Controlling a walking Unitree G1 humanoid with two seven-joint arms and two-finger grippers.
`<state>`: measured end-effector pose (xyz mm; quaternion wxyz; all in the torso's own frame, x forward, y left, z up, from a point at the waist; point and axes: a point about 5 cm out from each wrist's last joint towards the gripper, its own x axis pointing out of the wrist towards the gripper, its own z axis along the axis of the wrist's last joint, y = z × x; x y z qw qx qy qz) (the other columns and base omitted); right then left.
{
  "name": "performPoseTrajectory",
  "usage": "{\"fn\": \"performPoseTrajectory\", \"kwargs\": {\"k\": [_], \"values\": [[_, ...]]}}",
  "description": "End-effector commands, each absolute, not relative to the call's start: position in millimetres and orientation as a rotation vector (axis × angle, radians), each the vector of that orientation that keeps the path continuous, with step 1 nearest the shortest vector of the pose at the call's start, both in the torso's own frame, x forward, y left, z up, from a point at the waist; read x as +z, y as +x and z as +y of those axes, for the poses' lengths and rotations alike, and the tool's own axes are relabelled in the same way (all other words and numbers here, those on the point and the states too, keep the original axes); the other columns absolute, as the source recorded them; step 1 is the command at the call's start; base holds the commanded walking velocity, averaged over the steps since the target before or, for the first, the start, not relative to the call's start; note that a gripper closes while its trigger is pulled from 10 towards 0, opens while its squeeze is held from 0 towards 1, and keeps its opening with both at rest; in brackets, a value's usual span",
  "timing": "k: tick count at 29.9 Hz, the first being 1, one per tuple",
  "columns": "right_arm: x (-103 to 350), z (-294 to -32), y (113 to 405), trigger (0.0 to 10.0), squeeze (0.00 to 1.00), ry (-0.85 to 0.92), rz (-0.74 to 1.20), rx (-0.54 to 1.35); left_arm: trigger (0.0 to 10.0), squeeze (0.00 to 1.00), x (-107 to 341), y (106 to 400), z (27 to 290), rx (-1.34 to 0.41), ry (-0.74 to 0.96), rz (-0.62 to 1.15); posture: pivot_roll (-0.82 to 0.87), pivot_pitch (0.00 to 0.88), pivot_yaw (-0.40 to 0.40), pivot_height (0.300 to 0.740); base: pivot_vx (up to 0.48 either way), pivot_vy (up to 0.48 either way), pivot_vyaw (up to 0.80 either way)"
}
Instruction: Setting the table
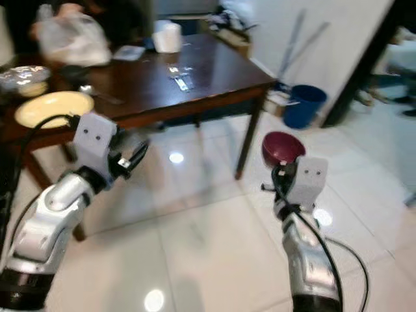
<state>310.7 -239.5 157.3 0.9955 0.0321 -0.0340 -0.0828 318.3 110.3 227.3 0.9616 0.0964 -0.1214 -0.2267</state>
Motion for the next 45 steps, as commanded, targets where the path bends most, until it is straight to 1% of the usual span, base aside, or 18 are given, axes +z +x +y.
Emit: {"fn": "performPoseTrajectory", "kwargs": {"k": [1,7,13,16,26,42,45], "values": [[158,-235,311,10.0,0.00,0.067,-0.077,-0.152,10.0,0.00,225,319,115,-0.443,0.209,-0.238,-0.05,0.000,0.051,0.740,0.480,0.000,-0.80],[161,-231,312,10.0,0.00,0.057,-0.089,-0.126,10.0,0.00,225,320,116,-0.431,0.206,-0.238,-0.05,0.000,0.053,0.740,0.480,0.000,-0.80],[167,-220,313,10.0,0.00,0.042,-0.115,-0.061,10.0,0.00,224,323,118,-0.387,0.202,-0.224,-0.05,0.000,0.059,0.740,0.480,0.000,0.00],[170,-208,315,10.0,0.00,0.054,-0.121,0.003,10.0,0.00,224,325,121,-0.357,0.204,-0.214,-0.05,0.000,0.061,0.740,0.480,0.000,0.00],[173,-188,316,10.0,0.00,0.078,-0.123,0.103,10.0,0.00,220,330,129,-0.284,0.212,-0.183,-0.04,0.000,0.062,0.740,0.480,0.000,0.74],[174,-185,315,10.0,0.00,0.084,-0.120,0.139,10.0,0.00,221,330,131,-0.259,0.209,-0.189,-0.04,0.000,0.061,0.740,0.480,0.000,0.80],[176,-188,315,10.0,0.00,0.082,-0.126,0.125,10.0,0.00,221,330,130,-0.264,0.209,-0.192,-0.04,0.000,0.060,0.740,0.480,0.000,0.21]]}}
